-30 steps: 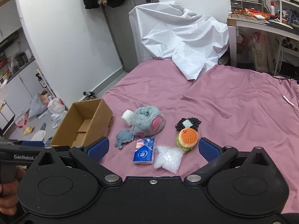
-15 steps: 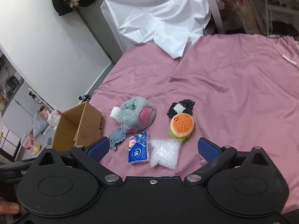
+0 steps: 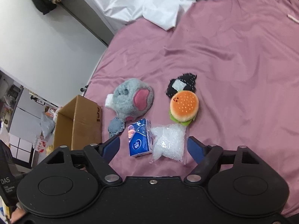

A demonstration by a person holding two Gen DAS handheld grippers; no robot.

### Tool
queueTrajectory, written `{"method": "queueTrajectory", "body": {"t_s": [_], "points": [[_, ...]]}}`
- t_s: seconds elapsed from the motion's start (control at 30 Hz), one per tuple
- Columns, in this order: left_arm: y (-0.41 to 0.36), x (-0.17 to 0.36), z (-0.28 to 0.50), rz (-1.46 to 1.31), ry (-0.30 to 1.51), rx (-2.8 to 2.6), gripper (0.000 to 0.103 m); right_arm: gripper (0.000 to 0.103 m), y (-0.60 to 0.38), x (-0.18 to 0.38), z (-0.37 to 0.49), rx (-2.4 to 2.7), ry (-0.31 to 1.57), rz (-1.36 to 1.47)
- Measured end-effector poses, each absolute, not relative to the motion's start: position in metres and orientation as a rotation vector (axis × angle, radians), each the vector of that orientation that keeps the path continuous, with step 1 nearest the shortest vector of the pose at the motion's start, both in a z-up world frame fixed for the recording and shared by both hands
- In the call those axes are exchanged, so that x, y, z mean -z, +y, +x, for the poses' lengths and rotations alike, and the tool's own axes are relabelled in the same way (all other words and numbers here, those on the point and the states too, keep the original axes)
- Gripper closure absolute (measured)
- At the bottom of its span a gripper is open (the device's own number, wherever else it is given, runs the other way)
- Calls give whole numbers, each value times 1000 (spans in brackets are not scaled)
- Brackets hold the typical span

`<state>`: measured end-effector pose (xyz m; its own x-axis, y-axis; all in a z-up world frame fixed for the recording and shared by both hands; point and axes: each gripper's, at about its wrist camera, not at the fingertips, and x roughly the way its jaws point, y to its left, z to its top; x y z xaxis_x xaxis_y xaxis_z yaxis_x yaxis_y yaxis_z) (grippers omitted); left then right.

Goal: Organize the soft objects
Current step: 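Grasp the blue tissue pack with the left tool while the right tool grasps the bead bag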

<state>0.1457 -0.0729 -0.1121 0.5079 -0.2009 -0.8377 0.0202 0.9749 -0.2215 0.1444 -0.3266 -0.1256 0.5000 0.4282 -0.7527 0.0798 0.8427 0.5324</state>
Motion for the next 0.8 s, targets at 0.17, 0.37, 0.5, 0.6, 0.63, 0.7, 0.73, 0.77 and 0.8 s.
{"method": "queueTrajectory", "body": {"t_s": [0.17, 0.37, 0.5, 0.6, 0.63, 0.7, 0.73, 0.77, 0.8], "points": [[-82, 129, 156, -216, 1066, 170, 32, 29, -324, 139, 156, -186, 1085, 565], [-92, 152, 168, -242, 1118, 192, 32, 36, -332, 153, 166, -129, 1123, 609], [-100, 165, 174, -255, 1144, 210, 32, 36, -337, 162, 171, -100, 1142, 646], [-104, 175, 180, -267, 1165, 204, 32, 36, -337, 167, 175, -92, 1162, 652], [-105, 178, 181, -265, 1168, 199, 32, 36, -336, 169, 176, -93, 1169, 654], [-106, 183, 184, -277, 1167, 199, 32, 36, -335, 172, 179, -92, 1181, 654], [-106, 186, 185, -282, 1169, 198, 32, 36, -334, 174, 180, -89, 1188, 651], [-105, 188, 187, -287, 1170, 195, 32, 36, -333, 176, 182, -86, 1194, 650], [-104, 190, 189, -295, 1173, 189, 32, 36, -333, 178, 184, -83, 1201, 652]]}}
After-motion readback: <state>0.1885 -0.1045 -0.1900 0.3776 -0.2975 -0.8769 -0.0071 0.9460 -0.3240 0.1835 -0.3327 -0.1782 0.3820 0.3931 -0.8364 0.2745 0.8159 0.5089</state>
